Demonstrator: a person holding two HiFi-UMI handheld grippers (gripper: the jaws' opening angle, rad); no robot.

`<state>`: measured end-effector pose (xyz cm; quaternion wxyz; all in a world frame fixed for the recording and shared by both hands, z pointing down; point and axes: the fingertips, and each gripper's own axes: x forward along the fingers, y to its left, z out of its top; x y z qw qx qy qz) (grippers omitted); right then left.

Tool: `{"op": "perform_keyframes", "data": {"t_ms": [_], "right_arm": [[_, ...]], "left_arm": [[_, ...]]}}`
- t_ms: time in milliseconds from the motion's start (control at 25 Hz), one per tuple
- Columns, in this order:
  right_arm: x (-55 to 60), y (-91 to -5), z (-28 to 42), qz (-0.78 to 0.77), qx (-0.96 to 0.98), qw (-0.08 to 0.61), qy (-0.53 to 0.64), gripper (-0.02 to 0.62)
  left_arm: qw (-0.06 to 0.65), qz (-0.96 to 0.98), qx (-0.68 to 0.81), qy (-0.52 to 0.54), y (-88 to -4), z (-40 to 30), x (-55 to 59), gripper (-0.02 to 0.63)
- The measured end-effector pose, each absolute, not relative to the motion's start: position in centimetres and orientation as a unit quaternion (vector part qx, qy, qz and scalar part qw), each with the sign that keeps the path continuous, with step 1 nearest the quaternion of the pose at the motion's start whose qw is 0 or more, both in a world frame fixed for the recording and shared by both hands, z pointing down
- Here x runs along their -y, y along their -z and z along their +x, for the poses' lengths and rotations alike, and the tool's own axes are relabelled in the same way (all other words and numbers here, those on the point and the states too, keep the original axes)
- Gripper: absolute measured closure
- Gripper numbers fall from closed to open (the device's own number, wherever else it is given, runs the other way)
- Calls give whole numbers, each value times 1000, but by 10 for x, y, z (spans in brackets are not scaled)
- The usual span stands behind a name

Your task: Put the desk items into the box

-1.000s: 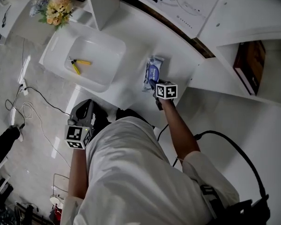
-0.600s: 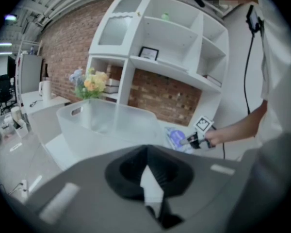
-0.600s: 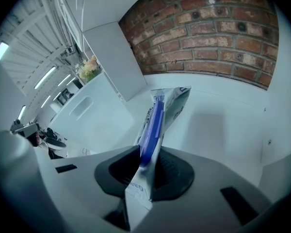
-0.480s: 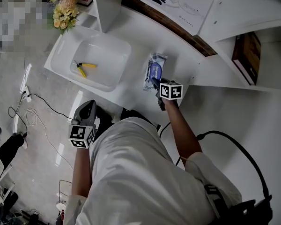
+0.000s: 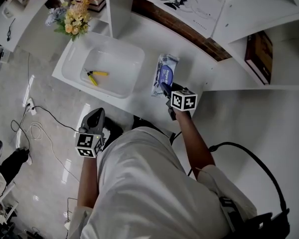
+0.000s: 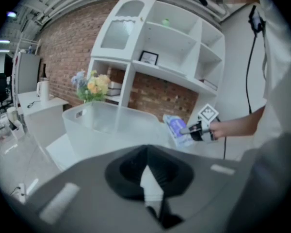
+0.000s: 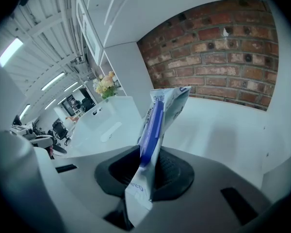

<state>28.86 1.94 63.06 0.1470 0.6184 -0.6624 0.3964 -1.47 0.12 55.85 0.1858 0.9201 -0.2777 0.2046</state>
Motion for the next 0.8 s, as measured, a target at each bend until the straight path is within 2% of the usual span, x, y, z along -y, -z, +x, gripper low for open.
{"op": "perform_keyframes", "data": {"t_ms": [800], "right_arm": [[26, -536, 212, 623, 706, 92, -323, 526]], "left_arm": [[175, 933, 245, -194, -554, -47, 24, 603]]}}
